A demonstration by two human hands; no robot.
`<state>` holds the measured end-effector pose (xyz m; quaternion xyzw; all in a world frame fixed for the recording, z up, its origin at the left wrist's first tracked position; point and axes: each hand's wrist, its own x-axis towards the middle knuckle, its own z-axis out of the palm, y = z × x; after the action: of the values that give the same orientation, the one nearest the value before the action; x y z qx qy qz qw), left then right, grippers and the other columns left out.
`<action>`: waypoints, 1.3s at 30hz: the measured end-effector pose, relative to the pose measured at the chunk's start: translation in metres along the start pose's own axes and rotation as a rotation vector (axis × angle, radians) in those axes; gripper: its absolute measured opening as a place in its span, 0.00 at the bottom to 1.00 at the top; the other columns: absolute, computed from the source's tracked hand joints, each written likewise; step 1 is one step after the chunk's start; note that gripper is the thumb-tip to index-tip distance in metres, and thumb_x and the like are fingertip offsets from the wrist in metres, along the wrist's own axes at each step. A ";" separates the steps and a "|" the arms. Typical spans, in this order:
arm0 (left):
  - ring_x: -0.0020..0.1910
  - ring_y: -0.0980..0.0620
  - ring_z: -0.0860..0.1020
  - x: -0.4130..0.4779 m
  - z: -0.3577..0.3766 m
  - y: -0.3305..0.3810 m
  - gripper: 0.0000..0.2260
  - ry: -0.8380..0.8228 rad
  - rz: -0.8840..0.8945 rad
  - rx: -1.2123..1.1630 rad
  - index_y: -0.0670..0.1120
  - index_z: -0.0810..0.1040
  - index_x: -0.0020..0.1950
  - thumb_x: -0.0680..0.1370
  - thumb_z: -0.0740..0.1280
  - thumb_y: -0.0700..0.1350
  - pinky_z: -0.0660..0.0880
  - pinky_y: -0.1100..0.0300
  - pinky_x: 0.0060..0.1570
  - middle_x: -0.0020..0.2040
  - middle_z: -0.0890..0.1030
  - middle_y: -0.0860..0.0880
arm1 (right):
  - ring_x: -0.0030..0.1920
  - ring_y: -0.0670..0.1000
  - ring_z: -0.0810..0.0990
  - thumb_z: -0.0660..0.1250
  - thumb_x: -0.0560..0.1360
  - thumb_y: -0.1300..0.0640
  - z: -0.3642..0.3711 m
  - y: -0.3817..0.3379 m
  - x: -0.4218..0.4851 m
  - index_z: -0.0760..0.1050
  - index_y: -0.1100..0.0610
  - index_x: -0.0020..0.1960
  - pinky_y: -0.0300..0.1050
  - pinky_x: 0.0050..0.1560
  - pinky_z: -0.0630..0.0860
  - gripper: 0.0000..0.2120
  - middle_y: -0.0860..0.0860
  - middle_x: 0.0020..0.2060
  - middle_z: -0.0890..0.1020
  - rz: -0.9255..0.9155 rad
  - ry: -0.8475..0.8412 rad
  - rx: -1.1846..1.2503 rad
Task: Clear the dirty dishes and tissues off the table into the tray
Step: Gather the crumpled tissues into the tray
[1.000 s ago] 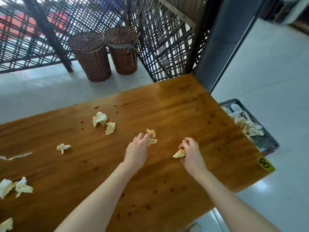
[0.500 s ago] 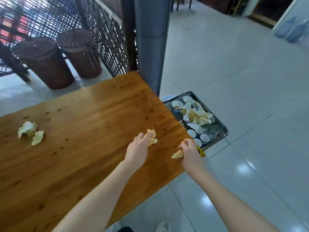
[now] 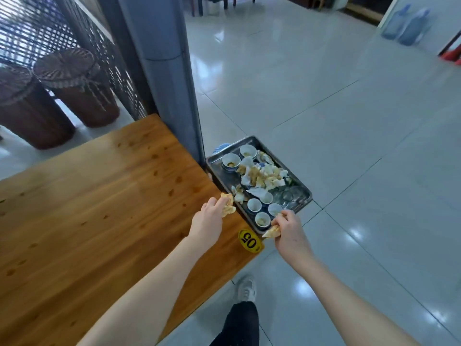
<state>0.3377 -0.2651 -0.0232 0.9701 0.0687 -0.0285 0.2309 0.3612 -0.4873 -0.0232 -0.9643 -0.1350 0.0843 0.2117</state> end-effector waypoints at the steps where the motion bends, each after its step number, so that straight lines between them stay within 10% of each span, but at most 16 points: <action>1: 0.51 0.49 0.73 0.011 0.004 0.006 0.25 0.005 0.005 -0.013 0.52 0.64 0.72 0.79 0.59 0.32 0.69 0.60 0.38 0.55 0.72 0.49 | 0.61 0.56 0.69 0.65 0.73 0.68 -0.004 0.009 0.007 0.76 0.62 0.53 0.48 0.58 0.71 0.10 0.56 0.60 0.71 0.009 -0.006 -0.004; 25: 0.48 0.47 0.75 0.244 0.070 0.107 0.28 -0.060 -0.173 -0.067 0.53 0.63 0.72 0.77 0.58 0.31 0.70 0.56 0.35 0.56 0.72 0.49 | 0.64 0.54 0.66 0.66 0.70 0.70 -0.051 0.145 0.236 0.75 0.59 0.58 0.48 0.62 0.71 0.17 0.55 0.62 0.68 0.044 -0.161 0.060; 39: 0.61 0.46 0.72 0.329 0.093 0.116 0.28 -0.081 -0.397 -0.254 0.53 0.60 0.75 0.79 0.60 0.33 0.73 0.47 0.59 0.67 0.67 0.49 | 0.56 0.58 0.72 0.64 0.67 0.70 -0.020 0.168 0.350 0.74 0.60 0.56 0.45 0.57 0.73 0.18 0.57 0.57 0.69 -0.235 -0.445 0.079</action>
<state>0.6775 -0.3700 -0.0832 0.8987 0.2518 -0.1036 0.3437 0.7355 -0.5381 -0.1149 -0.8906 -0.2862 0.2745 0.2226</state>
